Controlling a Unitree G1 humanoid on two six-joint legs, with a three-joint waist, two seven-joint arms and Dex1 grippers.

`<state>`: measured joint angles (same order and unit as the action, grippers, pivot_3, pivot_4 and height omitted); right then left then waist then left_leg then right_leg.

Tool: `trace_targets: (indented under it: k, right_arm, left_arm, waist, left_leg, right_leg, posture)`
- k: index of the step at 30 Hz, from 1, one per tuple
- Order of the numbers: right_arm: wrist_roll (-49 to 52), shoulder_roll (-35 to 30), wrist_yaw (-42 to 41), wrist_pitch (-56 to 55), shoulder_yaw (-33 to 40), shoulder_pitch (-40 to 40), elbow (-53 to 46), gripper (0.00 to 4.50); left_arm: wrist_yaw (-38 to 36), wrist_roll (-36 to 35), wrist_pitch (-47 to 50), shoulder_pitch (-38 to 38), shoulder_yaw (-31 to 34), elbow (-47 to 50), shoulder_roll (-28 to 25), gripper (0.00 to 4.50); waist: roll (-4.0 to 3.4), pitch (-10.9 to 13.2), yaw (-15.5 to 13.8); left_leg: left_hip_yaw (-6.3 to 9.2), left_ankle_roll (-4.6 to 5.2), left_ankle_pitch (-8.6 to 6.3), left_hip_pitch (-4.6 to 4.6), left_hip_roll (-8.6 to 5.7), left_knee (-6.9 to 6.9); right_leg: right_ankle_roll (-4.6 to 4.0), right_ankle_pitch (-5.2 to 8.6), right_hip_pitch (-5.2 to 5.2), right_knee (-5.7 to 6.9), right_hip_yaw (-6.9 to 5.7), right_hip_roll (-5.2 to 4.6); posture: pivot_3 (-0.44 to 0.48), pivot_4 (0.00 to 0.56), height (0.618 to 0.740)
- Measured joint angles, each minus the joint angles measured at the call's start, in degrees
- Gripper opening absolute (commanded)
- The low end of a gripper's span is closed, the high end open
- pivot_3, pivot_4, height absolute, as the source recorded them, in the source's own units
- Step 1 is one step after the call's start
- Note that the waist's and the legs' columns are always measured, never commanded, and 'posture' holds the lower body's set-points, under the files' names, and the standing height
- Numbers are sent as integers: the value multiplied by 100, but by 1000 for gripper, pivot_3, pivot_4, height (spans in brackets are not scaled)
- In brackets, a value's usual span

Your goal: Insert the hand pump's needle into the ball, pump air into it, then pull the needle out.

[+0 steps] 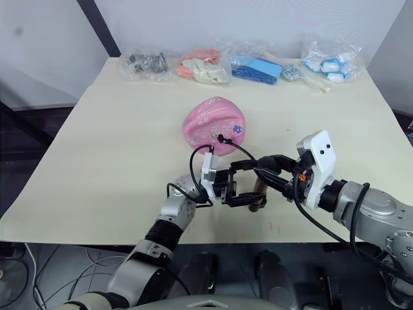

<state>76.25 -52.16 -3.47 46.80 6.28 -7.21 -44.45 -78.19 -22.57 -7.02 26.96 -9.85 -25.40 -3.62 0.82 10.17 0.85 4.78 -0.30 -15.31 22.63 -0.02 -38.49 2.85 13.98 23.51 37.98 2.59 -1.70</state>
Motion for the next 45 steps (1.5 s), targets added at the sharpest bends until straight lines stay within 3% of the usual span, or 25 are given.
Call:
trace_targets:
  k: [9,15,22,29,33,35,36,45]
  right_arm:
    - [-160,-86,-10,432,-406,-719,-3,1994]
    - [-175,-119,-83,520,-406,-826,-1,1994]
    - [-24,-145,-115,568,-329,-1170,76,1994]
    - [161,-172,24,683,-329,-1351,77,1994]
    - [225,-172,121,692,-329,-1355,78,1994]
    - [256,-172,153,692,-329,-1355,86,1994]
    - [263,-173,157,692,-329,-1355,91,1994]
    - [355,-185,283,692,-328,-1355,171,1994]
  left_arm:
    - [588,422,1828,-79,-423,1677,-1292,4500]
    - [597,770,1736,-177,-565,1729,-1746,4500]
    - [1132,1603,1154,-246,-1167,893,-1300,4500]
    - [1626,1795,1027,-94,-1255,642,-886,4500]
    - [1714,1804,851,-31,-1254,455,-809,3480]
    - [1712,1813,746,-11,-1255,358,-807,2662]
    - [1712,1815,733,-11,-1255,342,-803,2528]
    - [1719,1847,540,-7,-1265,189,-625,2404]
  waist:
    - [-1,0,-5]
    - [-2,1,-4]
    - [-2,1,-17]
    - [-2,1,-2]
    - [-2,1,-8]
    - [-2,1,-8]
    - [-2,1,-8]
    - [-2,1,-7]
  left_leg:
    - [2,0,0,2,3,1]
    - [1,0,0,1,5,2]
    - [2,0,0,6,1,2]
    - [2,0,0,5,2,2]
    - [2,0,0,6,2,2]
    - [2,0,0,5,2,2]
    - [2,0,0,6,2,2]
    - [2,0,0,6,2,2]
  right_leg:
    - [0,0,1,-1,-3,-2]
    - [-1,0,2,-1,-3,-1]
    - [-1,0,2,-3,-5,-6]
    - [-1,0,3,0,-5,-6]
    - [-1,0,3,0,-5,-6]
    - [-1,0,3,0,-5,-7]
    - [-1,0,3,-1,-5,-6]
    - [-1,0,3,-1,-5,-6]
  posture:
    - [0,150,740]
    - [0,150,740]
    - [0,150,740]
    - [0,150,740]
    - [0,150,740]
    - [0,150,740]
    - [0,150,740]
    - [0,150,740]
